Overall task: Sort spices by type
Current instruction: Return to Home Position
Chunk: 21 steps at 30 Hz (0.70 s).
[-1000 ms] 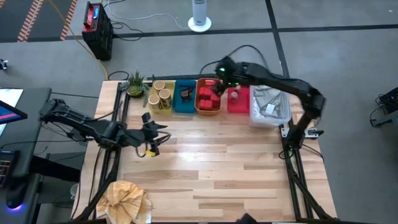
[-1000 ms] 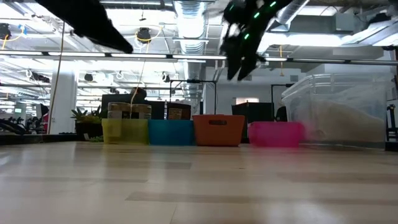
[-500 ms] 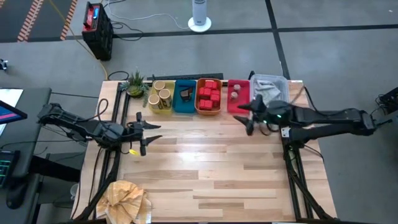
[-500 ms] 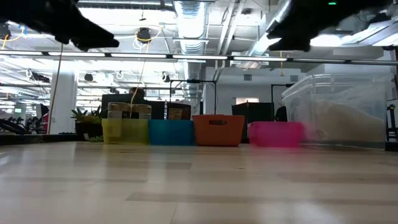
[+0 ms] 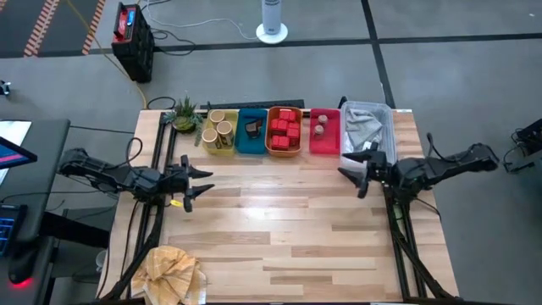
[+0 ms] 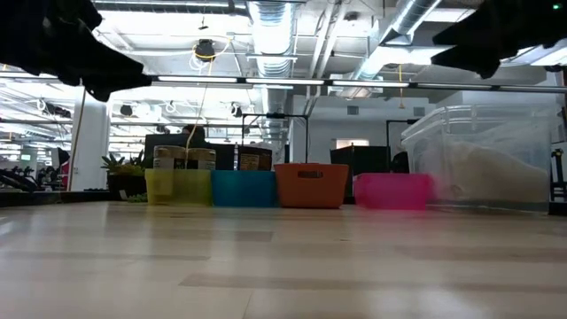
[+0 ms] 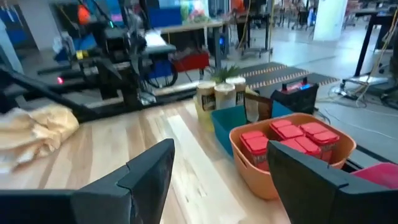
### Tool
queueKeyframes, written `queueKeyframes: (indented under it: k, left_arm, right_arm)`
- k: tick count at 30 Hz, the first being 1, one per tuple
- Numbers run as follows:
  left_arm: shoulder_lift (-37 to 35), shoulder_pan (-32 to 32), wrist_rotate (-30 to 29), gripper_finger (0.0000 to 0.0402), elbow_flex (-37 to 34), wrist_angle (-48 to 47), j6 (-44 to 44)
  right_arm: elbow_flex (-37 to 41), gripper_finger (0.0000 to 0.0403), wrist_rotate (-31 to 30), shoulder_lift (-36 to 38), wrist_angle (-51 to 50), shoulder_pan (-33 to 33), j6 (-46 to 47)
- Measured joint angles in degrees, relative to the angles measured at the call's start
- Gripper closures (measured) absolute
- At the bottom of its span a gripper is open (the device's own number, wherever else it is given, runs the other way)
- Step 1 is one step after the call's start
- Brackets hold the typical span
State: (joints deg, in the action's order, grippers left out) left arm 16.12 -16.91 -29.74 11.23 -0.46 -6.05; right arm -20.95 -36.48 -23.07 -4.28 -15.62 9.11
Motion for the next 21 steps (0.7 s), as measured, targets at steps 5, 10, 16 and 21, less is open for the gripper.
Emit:
queueKeyframes:
  k: [5, 10, 16, 21]
  left_arm:
    - [-3.03, -0.02, 0.01, 0.0228, -2.71, -0.01, -0.27]
    - [-6.66, -0.04, 1.17, 0.0228, -5.21, -0.12, -0.45]
    - [-11.94, -0.06, 4.55, 0.0228, -7.35, 0.91, -0.05]
    - [-13.85, -0.61, 11.89, 0.0228, -7.48, 0.74, 2.73]
  right_arm:
    - [2.85, 0.0117, -5.73, 5.41, 0.59, -4.61, -0.55]
    - [4.47, 0.0117, -7.64, 9.01, 0.53, -7.74, -1.37]
    - [8.2, 0.0117, -8.57, 13.41, 1.73, -11.07, -4.49]
    - [14.25, 0.0117, -11.06, 19.11, 4.06, -12.53, -4.7]
